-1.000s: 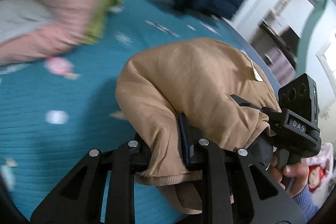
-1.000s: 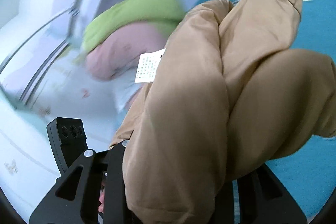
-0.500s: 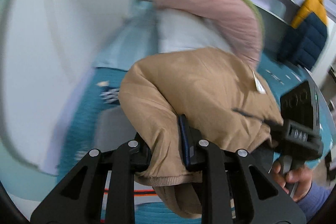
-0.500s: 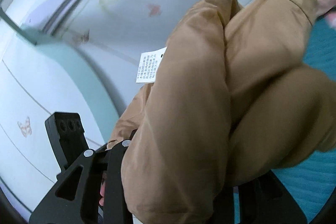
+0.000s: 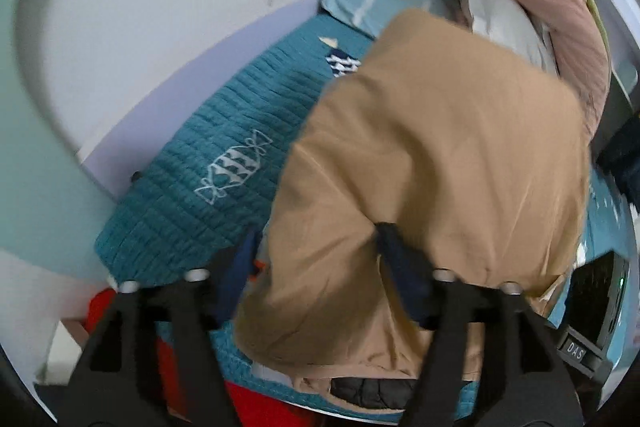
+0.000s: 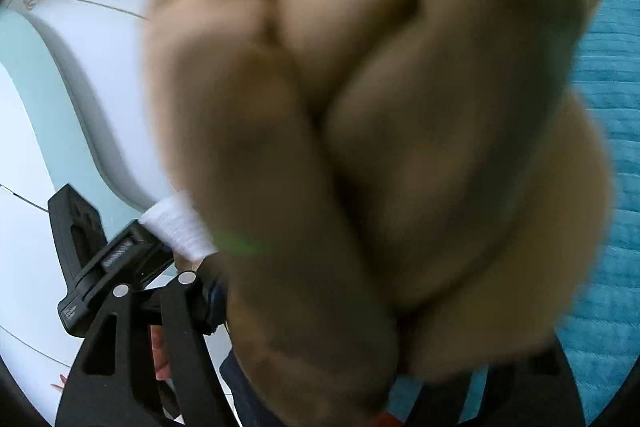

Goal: Fold large clothes
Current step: 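Lower the folded jacket onto the mattress edge and open both grippers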

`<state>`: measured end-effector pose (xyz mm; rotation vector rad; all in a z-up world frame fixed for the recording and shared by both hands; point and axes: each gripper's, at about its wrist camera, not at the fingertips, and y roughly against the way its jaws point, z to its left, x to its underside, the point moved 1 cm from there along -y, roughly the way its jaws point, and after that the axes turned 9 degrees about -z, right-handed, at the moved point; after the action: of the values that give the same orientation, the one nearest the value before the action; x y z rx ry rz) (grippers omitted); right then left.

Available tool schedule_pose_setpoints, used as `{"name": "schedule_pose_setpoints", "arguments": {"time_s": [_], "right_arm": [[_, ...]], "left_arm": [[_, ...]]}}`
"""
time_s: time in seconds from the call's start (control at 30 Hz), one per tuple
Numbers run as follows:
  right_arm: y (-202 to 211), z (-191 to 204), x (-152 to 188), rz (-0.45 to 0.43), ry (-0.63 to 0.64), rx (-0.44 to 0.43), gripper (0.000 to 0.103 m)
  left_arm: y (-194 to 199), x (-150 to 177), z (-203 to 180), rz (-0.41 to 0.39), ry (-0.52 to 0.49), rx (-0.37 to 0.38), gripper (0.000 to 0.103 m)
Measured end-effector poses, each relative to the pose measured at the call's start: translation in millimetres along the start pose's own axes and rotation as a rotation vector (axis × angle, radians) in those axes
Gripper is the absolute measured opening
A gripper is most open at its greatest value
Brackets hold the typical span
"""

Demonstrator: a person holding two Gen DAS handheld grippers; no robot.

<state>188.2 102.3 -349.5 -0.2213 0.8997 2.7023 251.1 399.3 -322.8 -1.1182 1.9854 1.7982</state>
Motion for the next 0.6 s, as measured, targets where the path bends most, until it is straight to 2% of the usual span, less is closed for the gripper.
{"name": "schedule_pose_setpoints", "arguments": {"time_s": [0.07,0.1,0.13,0.33,0.4,0.47,0.6], "right_arm": [[18.5,-5.5,-4.5,-0.035,0.011,0.054,0.081],[33.1,-10.0,-5.7,-0.053,0.021,0.074,0.082],[40.4,-10.9,-8.0,-0.053,0.037,0.088,0.082],[104.2,-1.5,-14.1,-0.079,0.134,0.128,0.082],[136.6,6.4,-13.3,-0.083,0.215,0.145,0.082],[153.4,30.4,-0.8,-0.097,0.314,0.169,0.082],[211.6,66.4,17.7,-0.126,0.545,0.245,0.084]], "left_arm": [[16.3,-1.4,-6.2,-0.038,0.009,-0.012,0.077],[24.7,-2.3,-8.9,-0.054,-0.005,-0.028,0.079],[34.5,-2.3,-14.6,-0.068,-0.024,-0.057,0.079],[92.6,7.2,-60.4,-0.140,-0.120,-0.108,0.090],[110.6,14.2,-73.8,-0.158,-0.144,-0.135,0.091],[133.9,25.2,-91.8,-0.158,-0.151,-0.165,0.091],[173.5,51.8,-124.4,-0.174,-0.134,-0.132,0.093]]}}
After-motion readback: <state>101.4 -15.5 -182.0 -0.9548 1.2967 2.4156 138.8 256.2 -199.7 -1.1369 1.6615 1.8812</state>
